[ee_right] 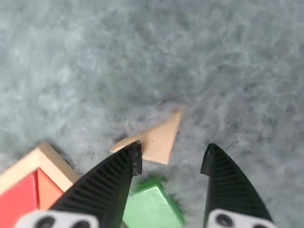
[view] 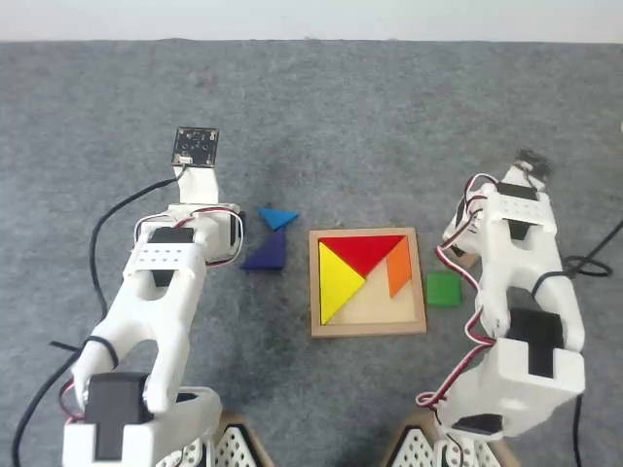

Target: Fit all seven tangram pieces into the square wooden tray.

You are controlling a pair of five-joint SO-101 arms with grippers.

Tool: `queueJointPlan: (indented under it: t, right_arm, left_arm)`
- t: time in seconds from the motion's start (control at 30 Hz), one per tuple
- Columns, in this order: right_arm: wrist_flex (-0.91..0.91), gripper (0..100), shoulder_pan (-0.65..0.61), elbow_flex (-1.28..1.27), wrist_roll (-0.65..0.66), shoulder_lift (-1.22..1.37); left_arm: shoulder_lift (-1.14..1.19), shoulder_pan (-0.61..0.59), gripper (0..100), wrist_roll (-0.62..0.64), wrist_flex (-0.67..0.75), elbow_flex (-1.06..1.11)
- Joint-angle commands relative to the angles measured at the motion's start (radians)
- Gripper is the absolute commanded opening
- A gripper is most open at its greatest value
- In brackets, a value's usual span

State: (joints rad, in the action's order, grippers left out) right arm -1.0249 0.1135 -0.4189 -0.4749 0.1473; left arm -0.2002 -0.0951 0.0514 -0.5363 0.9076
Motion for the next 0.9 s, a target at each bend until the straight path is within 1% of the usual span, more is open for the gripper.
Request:
queueJointPlan:
  t: [0.0,0.1,0.17,0.33,0.5,0.73,0.77,0.87]
  right_arm:
    - [0.005,22.7,-0.019,0.057,-0.149,0.001]
    - [0.008,22.9,-0.05,0.072,-0.331,0.012]
    - [0.008,22.9,-0.07,0.084,-0.385,0.019]
    - [0.024,23.0,-0.076,0.103,-0.384,0.067]
    - [0.067,22.7,-0.051,0.109,-0.388,0.119]
    - [0.058,22.5,-0.005,0.107,-0.39,0.119]
    - [0.053,21.0,-0.004,0.106,-0.388,0.119]
    - [0.025,10.8,-0.005,0.107,-0.361,0.119]
  left_arm:
    - [-0.044,0.006,16,-0.012,0.025,-0.012]
    - [-0.044,0.006,16,-0.012,0.025,-0.012]
    - [-0.044,0.006,16,-0.012,0.025,-0.012]
    - [-0.044,0.006,16,-0.012,0.023,-0.012]
    - [-0.044,0.006,16,-0.012,0.023,-0.012]
    - [-0.044,0.006,16,-0.012,0.023,-0.012]
    - [-0.044,0.006,16,-0.012,0.023,-0.012]
    - [-0.044,0.006,16,-0.012,0.023,-0.012]
